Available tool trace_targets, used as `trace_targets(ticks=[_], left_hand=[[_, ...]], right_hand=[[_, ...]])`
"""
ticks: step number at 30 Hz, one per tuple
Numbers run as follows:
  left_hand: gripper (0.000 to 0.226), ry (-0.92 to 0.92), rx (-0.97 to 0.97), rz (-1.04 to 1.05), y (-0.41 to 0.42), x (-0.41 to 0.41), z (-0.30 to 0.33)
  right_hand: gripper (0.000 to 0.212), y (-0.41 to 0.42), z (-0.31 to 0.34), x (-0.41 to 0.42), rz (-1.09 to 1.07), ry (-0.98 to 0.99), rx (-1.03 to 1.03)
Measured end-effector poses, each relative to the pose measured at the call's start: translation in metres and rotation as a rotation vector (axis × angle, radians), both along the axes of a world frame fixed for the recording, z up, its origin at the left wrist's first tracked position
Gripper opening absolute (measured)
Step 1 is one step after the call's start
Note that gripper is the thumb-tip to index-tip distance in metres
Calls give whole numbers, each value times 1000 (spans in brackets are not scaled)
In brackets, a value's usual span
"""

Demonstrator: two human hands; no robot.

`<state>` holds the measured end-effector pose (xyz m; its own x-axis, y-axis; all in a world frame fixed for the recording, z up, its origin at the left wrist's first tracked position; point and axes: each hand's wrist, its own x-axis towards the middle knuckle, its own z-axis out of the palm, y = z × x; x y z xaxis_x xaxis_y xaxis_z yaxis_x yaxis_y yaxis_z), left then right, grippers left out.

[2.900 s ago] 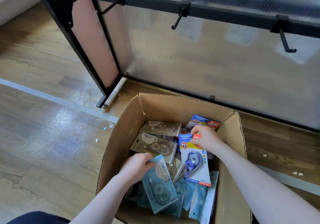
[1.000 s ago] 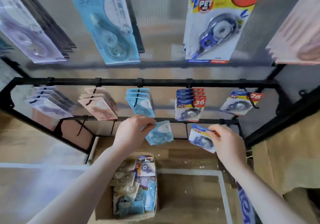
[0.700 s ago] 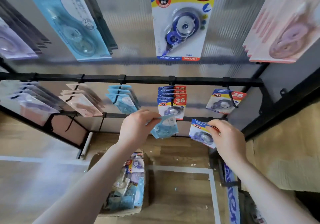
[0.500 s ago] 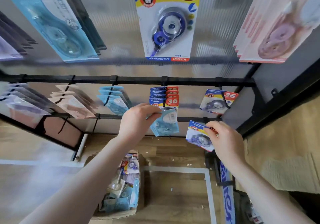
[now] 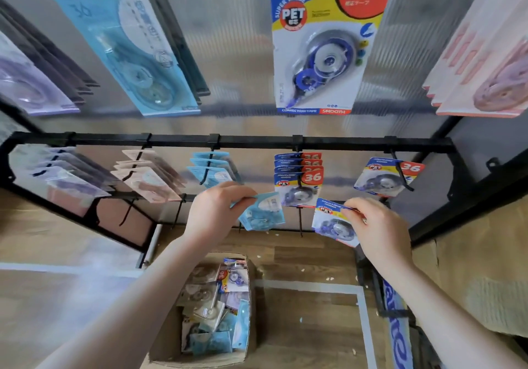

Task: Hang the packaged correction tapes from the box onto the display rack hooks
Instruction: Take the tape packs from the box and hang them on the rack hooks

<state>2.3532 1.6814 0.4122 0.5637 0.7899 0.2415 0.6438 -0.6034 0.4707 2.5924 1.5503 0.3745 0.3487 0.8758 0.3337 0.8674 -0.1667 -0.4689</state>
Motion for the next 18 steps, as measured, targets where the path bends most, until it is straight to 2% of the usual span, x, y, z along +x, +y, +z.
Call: trace_targets(ticks=[18], left_hand=[[13, 14, 86, 106, 47, -70, -9]], right_hand=[[10, 58, 13, -50, 96, -62, 64]])
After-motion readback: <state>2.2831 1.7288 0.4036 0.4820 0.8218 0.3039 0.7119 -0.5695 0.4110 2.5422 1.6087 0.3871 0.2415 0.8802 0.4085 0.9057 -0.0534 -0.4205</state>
